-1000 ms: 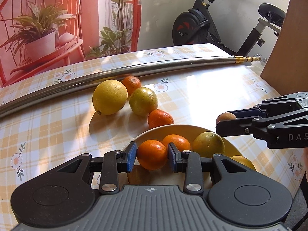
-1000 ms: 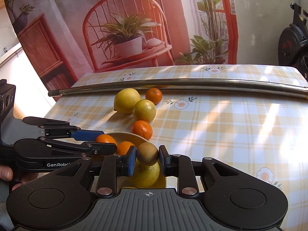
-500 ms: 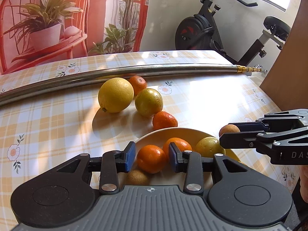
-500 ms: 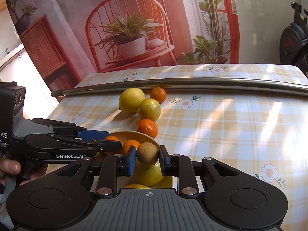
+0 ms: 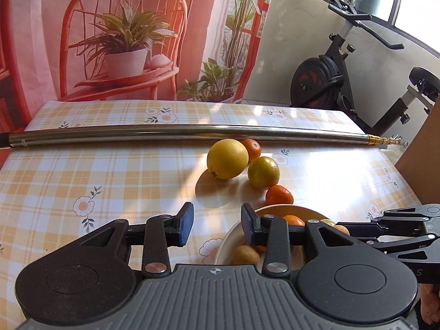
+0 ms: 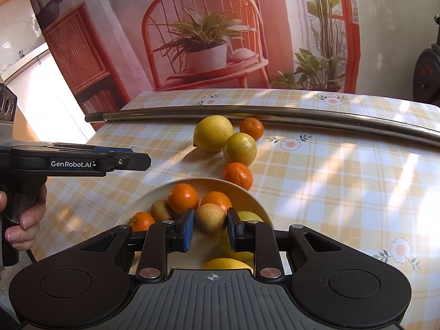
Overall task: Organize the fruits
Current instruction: 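Lower the kiwi onto the plate with the right tool while the left tool releases the tangerine there, then open the right tool and lift it away from the plate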
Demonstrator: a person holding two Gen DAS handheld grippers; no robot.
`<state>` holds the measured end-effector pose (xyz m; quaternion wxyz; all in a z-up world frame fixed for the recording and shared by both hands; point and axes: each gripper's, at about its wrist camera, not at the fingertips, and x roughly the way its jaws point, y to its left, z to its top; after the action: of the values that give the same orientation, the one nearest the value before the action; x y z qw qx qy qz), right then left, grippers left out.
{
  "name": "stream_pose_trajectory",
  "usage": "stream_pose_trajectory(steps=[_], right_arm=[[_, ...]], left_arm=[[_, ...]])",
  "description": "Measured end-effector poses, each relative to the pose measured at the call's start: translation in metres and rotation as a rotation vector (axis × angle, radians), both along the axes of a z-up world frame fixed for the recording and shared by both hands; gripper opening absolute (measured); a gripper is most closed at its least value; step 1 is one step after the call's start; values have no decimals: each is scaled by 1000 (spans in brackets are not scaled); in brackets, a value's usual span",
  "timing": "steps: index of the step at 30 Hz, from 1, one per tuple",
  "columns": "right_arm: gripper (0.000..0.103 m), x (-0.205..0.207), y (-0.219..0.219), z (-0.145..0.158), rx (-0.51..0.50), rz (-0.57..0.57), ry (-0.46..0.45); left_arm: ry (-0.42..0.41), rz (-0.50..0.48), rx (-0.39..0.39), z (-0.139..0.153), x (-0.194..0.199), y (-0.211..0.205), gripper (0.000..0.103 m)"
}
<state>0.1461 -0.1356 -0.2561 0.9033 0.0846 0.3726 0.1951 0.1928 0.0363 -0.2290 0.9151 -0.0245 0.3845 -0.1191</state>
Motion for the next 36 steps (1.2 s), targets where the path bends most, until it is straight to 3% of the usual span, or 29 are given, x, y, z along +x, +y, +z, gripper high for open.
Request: stream_pose_trajectory(steps=[12,21,36], right_arm=[[23,-20,24,-3,13,18,42],[23,-33,41,-7,-61,10,37],[23,14,64,-30,-185,-1,65]], left_arm=[[-20,21,13,13,-24,17,42],[-11,38,-5,11,-35,25,42],[7,49,-23,2,-32,29,42]])
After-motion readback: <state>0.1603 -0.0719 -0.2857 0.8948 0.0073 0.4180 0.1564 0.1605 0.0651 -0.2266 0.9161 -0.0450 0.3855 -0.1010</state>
